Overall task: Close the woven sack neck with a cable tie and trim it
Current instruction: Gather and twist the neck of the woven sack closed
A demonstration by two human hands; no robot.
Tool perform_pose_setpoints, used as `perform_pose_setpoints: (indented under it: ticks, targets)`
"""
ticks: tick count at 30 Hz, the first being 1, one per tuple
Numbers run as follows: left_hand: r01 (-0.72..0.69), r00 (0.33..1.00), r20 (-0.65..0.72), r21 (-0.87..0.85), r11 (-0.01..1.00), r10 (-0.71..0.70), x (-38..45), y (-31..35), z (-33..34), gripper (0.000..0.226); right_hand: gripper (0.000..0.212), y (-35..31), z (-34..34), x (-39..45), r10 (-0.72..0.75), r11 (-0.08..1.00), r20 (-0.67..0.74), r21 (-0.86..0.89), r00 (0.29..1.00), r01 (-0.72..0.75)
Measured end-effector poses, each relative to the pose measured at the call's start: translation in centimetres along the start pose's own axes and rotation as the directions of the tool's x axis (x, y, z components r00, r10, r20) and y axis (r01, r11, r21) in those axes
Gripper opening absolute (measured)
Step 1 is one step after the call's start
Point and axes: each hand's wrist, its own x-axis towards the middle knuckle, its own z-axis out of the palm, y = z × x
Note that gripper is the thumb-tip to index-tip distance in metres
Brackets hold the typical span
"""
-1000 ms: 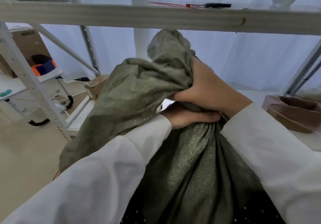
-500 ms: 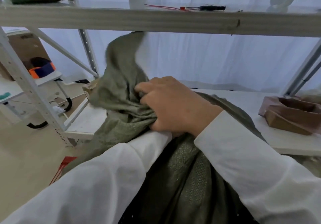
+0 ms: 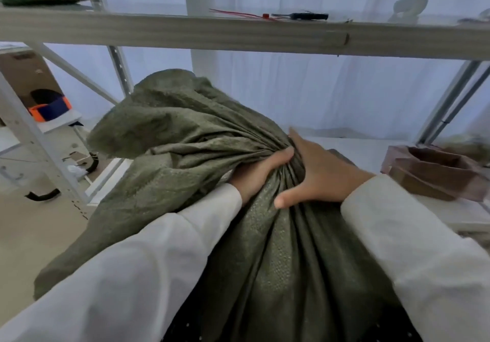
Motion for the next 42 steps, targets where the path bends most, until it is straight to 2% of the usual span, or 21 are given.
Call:
perform_pose_setpoints:
  ticks: [4, 8, 9, 11, 13, 16, 18, 20, 22, 23, 26, 27, 29, 32, 34, 36, 39, 40, 42]
  targets:
    - [-0.101, 0.995, 0.019, 0.148, 0.984, 0.099, 0.4, 0.0, 0.1, 0.029, 0.151, -0.1, 3.3, 0.5, -0.021, 1.000, -0.101, -0.015, 0.995, 0.020]
    - [-0.018, 0.982, 0.185, 0.255, 0.967, -0.031, 0.3, -0.8, 0.5, 0.058, 0.132, -0.2, 4.1, 1.1, -0.062, 0.996, -0.180, 0.056, 0.982, 0.073]
    - [-0.039, 0.987, 0.158, 0.282, 0.959, -0.006, 0.4, -0.7, 0.7, 0.064, 0.122, -0.1, 4.4, 1.4, -0.069, 0.985, -0.192, 0.142, 0.979, 0.098]
    - [-0.022, 0.999, 0.049, 0.307, 0.952, 0.007, 0.4, -0.3, 0.5, 0.064, 0.089, 0.1, 4.5, 1.9, -0.104, 0.932, -0.235, 0.316, 0.966, 0.177]
    - [-0.049, 0.999, 0.027, 0.422, 0.905, 0.041, 0.1, -0.3, 0.1, 0.065, 0.063, -0.2, 4.4, 2.1, -0.112, 0.900, -0.274, 0.381, 0.955, 0.214]
    - [-0.102, 0.994, 0.092, 0.606, 0.789, 0.058, 0.2, -0.4, -0.5, 0.070, 0.033, -0.9, 4.2, 2.1, -0.089, 0.922, -0.297, 0.336, 0.951, 0.191]
    - [-0.138, 0.985, 0.171, 0.673, 0.727, 0.028, 0.1, -0.7, -1.3, 0.073, 0.026, -1.2, 4.3, 2.4, -0.051, 0.940, -0.320, 0.304, 0.946, 0.154]
    - [-0.217, 0.966, 0.257, 0.749, 0.626, 0.028, -0.2, -1.4, -2.2, 0.085, 0.020, -1.4, 4.4, 2.8, -0.031, 0.984, -0.311, 0.158, 0.950, 0.084]
    - [-0.278, 0.956, 0.280, 0.751, 0.599, 0.093, -0.6, -2.2, -3.5, 0.082, 0.020, -1.3, 4.4, 3.1, 0.018, 0.973, -0.298, 0.225, 0.955, 0.052]
    - [-0.273, 0.957, 0.273, 0.729, 0.628, 0.100, -0.8, -2.6, -4.2, 0.074, 0.023, -1.2, 4.4, 3.2, 0.046, 0.961, -0.289, 0.276, 0.956, 0.037]
    - [-0.118, 0.984, 0.179, 0.628, 0.769, 0.004, -1.4, -3.4, -6.4, 0.051, 0.031, -0.9, 4.2, 3.5, 0.094, 0.949, -0.267, 0.314, 0.959, -0.006]
    - [-0.059, 0.989, 0.141, 0.614, 0.787, -0.036, -1.4, -3.8, -6.8, 0.041, 0.033, -1.0, 4.1, 3.5, 0.111, 0.941, -0.259, 0.337, 0.960, -0.018]
    - [-0.038, 0.991, 0.121, 0.631, 0.774, -0.050, -1.5, -4.7, -6.9, 0.009, 0.033, -1.3, 4.1, 3.5, 0.106, 0.935, -0.237, 0.356, 0.966, -0.015]
    - [-0.047, 0.995, 0.101, 0.648, 0.760, -0.025, -1.1, -5.8, -6.1, 0.030, 0.033, -1.9, 4.3, 3.4, 0.027, 0.956, -0.228, 0.290, 0.973, 0.041]
    - [-0.059, 0.995, 0.102, 0.618, 0.784, -0.005, -0.8, -6.1, -5.5, 0.016, 0.037, -1.8, 4.3, 3.2, -0.014, 0.953, -0.230, 0.291, 0.973, 0.083]
    - [-0.091, 0.996, 0.057, 0.669, 0.738, 0.071, -0.7, -5.9, -4.6, 0.025, 0.049, -1.6, 4.3, 3.1, -0.028, 0.960, -0.216, 0.265, 0.976, 0.086]
    - [-0.115, 0.990, 0.048, 0.829, 0.548, 0.135, -0.4, -6.5, -3.7, 0.039, 0.065, -1.5, 5.0, 3.4, -0.059, 0.996, -0.259, 0.044, 0.964, 0.073]
    - [-0.128, 0.989, 0.076, 0.859, 0.496, 0.124, -0.4, -6.4, -3.5, 0.038, 0.065, -1.4, 5.1, 3.4, -0.069, 0.997, -0.279, 0.022, 0.958, 0.078]
    - [-0.170, 0.985, 0.132, 0.870, 0.463, 0.115, -0.6, -6.2, -3.5, 0.032, 0.051, -1.1, 4.9, 3.4, -0.071, 0.991, -0.282, 0.092, 0.957, 0.101]
